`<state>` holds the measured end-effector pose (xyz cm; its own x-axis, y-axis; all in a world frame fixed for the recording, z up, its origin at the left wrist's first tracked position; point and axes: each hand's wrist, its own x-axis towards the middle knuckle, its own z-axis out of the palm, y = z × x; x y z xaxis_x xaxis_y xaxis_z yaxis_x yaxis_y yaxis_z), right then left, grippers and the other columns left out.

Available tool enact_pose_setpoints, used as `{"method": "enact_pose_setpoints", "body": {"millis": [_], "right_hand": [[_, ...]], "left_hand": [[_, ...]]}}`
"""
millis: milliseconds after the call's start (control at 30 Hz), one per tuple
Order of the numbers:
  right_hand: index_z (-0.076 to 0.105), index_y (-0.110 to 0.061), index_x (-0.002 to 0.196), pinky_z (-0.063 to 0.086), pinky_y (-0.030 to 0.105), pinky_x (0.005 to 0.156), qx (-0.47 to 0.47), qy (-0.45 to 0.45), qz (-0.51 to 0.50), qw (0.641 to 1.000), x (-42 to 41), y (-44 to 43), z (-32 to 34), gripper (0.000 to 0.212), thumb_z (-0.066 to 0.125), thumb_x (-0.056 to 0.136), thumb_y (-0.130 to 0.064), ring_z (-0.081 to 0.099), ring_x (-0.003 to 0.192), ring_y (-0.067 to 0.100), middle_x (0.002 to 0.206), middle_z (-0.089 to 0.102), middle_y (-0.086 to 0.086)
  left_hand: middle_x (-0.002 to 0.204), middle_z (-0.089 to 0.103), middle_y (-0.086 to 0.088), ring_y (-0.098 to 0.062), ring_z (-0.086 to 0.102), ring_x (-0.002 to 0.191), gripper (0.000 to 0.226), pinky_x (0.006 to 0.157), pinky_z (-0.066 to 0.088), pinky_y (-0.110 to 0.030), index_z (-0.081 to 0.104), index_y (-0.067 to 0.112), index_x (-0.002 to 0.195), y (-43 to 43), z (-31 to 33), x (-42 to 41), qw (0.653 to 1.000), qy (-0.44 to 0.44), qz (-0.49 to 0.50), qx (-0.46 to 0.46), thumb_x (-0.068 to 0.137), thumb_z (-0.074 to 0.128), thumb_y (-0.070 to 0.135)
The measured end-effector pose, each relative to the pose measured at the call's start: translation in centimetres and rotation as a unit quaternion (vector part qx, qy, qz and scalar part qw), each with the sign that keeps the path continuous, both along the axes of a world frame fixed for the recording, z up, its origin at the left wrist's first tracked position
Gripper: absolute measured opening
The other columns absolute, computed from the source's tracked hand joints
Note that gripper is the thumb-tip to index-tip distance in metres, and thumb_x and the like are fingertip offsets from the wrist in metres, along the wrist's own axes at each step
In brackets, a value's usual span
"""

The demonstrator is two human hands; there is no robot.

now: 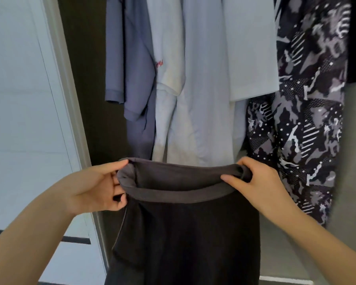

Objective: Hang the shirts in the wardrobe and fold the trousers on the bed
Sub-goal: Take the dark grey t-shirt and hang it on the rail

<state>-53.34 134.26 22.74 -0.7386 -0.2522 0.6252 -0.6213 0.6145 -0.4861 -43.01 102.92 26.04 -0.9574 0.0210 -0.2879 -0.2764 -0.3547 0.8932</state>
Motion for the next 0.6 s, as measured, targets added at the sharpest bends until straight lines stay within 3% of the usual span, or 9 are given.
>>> {"method": "enact_pose_setpoints", "body": {"millis": [67, 133, 233, 433, 500, 600], "right_hand": [[0.053, -0.012, 0.071, 0.040, 0.017, 0.061, -0.011, 0.004, 0.006, 1.000, -0.3, -0.2, 1.0, 0.036, 0.067, 0.082, -0.043, 0.050, 0.062, 0.011, 0.063, 0.051, 0.000], [0.051, -0.013, 0.071, 0.038, 0.016, 0.058, -0.015, 0.015, 0.012, 1.000, -0.5, -0.3, 1.8, 0.036, 0.061, 0.086, -0.044, 0.048, 0.060, 0.010, 0.060, 0.048, 0.000], [0.047, -0.021, 0.073, 0.038, 0.013, 0.056, -0.014, 0.055, 0.025, 0.998, -0.6, -0.6, 3.4, 0.026, 0.059, 0.089, -0.037, 0.050, 0.062, 0.003, 0.059, 0.044, -0.005], [0.046, -0.031, 0.088, 0.044, 0.024, 0.058, 0.052, 0.140, 0.018, 0.989, -0.9, -1.4, 7.5, 0.015, 0.051, 0.089, -0.046, 0.052, 0.062, 0.005, 0.068, 0.051, -0.010], [0.045, -0.031, 0.086, 0.048, 0.030, 0.061, 0.068, 0.148, 0.018, 0.986, -0.9, -1.8, 8.8, 0.015, 0.050, 0.091, -0.045, 0.052, 0.064, 0.005, 0.070, 0.053, -0.010], [0.044, -0.030, 0.085, 0.048, 0.030, 0.060, 0.078, 0.164, 0.010, 0.983, -0.6, -2.2, 10.8, 0.016, 0.050, 0.094, -0.042, 0.051, 0.063, 0.005, 0.068, 0.051, -0.010]], "left_hand": [[0.072, 0.062, -0.001, -0.013, 0.058, 0.058, 0.021, 0.066, 0.036, -0.028, 0.065, 0.018, 0.082, 0.1, 1.9, -0.4, 0.998, 0.015, 0.033, -0.058, 0.077, 0.081, 0.030], [0.070, 0.064, -0.002, -0.011, 0.060, 0.055, 0.021, 0.067, 0.036, -0.027, 0.065, 0.017, 0.086, 0.1, 3.5, -0.7, 0.993, 0.035, 0.046, -0.103, 0.075, 0.075, 0.033], [0.087, 0.072, -0.006, -0.014, 0.068, 0.070, 0.047, 0.072, 0.046, -0.029, 0.074, 0.016, 0.087, 0.1, 6.1, -1.1, 0.984, 0.078, 0.035, -0.155, 0.050, 0.095, 0.038], [0.098, 0.073, -0.010, -0.019, 0.067, 0.088, 0.028, 0.080, 0.049, -0.032, 0.072, 0.007, 0.101, 1.1, 11.6, -2.5, 0.935, 0.172, 0.139, -0.279, 0.083, 0.071, 0.029], [0.093, 0.075, -0.008, -0.018, 0.067, 0.086, 0.021, 0.075, 0.049, -0.030, 0.074, 0.008, 0.096, 1.3, 13.5, -2.8, 0.910, 0.196, 0.155, -0.330, 0.087, 0.069, 0.026], [0.092, 0.074, -0.012, -0.020, 0.068, 0.088, 0.015, 0.074, 0.053, -0.029, 0.074, 0.007, 0.095, 1.1, 16.2, -3.0, 0.873, 0.223, 0.168, -0.401, 0.087, 0.070, 0.019]]}}
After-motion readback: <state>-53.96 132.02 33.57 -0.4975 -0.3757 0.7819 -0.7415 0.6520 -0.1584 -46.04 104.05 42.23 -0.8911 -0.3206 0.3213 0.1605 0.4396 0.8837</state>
